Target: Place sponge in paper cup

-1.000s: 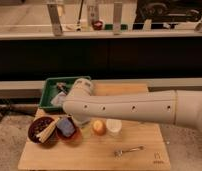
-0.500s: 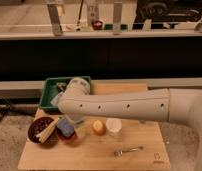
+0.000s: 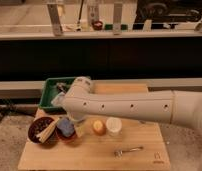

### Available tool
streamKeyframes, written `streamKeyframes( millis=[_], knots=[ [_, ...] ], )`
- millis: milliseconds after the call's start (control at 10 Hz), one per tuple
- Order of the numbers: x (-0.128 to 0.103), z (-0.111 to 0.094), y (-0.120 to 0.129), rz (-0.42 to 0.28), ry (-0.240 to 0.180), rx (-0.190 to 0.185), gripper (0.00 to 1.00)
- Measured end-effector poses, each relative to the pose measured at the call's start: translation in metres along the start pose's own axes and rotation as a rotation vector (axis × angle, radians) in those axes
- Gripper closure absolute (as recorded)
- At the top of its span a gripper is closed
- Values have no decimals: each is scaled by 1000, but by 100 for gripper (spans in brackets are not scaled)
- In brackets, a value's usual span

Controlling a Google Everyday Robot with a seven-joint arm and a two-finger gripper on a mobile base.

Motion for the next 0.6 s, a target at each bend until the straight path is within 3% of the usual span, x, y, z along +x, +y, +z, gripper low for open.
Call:
streamKeyframes(
  millis=[200,400,500,600],
  knots=[
    [3,-4,-1,14,-19,6,40],
    [2,-4,-3,19,-38,8,35],
    [4,-3,-2,25,-47,9,39],
    [6,-1,-2,31,-60,11,49]
  ],
)
